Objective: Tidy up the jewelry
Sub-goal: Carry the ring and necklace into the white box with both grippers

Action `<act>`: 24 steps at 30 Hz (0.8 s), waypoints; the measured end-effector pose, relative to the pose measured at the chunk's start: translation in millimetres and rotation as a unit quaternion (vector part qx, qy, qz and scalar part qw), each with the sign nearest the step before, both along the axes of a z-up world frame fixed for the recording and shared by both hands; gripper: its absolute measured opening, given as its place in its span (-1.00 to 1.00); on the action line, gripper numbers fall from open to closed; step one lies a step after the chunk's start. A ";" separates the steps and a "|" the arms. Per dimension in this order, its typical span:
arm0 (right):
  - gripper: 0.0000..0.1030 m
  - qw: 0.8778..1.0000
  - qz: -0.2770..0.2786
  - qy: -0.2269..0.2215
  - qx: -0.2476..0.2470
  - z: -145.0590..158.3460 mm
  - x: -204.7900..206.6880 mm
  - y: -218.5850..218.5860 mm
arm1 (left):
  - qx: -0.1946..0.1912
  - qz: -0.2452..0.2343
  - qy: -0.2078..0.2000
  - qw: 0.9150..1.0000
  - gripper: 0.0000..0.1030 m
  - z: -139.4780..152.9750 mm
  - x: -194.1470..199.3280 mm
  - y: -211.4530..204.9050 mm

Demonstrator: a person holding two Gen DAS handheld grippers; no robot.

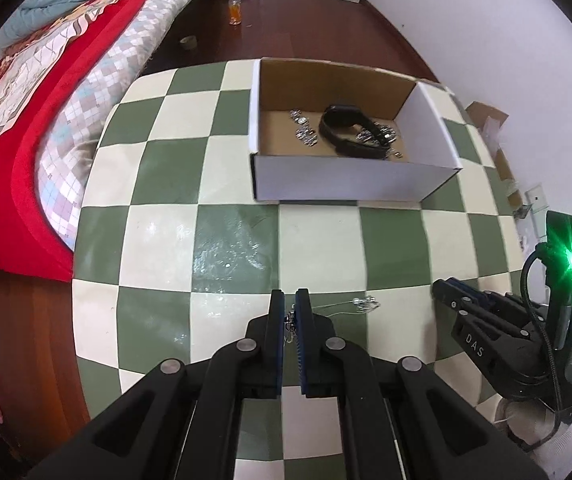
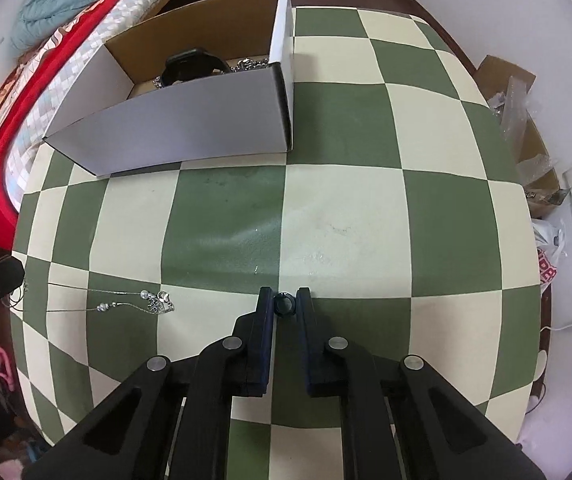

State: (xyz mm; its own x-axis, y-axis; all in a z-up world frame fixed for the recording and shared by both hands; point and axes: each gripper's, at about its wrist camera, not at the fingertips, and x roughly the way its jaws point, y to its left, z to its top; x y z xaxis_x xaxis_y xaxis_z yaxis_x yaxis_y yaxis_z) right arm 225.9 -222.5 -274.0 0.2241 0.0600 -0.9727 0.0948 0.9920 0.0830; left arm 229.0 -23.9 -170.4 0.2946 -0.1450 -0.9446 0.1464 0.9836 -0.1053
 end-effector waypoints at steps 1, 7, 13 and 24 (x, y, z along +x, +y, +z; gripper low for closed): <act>-0.78 1.000 -0.004 -0.003 0.005 1.5 -1.4 -2.0 | -0.005 -0.002 -0.004 1.000 -0.94 4.8 -0.8 -0.9; -0.78 0.998 -0.025 -0.033 0.050 31.5 -13.1 -17.9 | -0.046 -0.013 -0.039 0.998 -0.94 54.4 0.5 -4.2; -0.78 0.995 -0.021 -0.064 0.069 74.7 -13.0 -21.7 | -0.062 -0.035 -0.082 0.994 -0.94 114.3 10.6 -13.7; -0.78 0.988 -0.003 -0.120 0.095 163.2 39.3 -15.4 | -0.021 -0.059 -0.142 0.988 -0.94 178.4 63.8 -19.3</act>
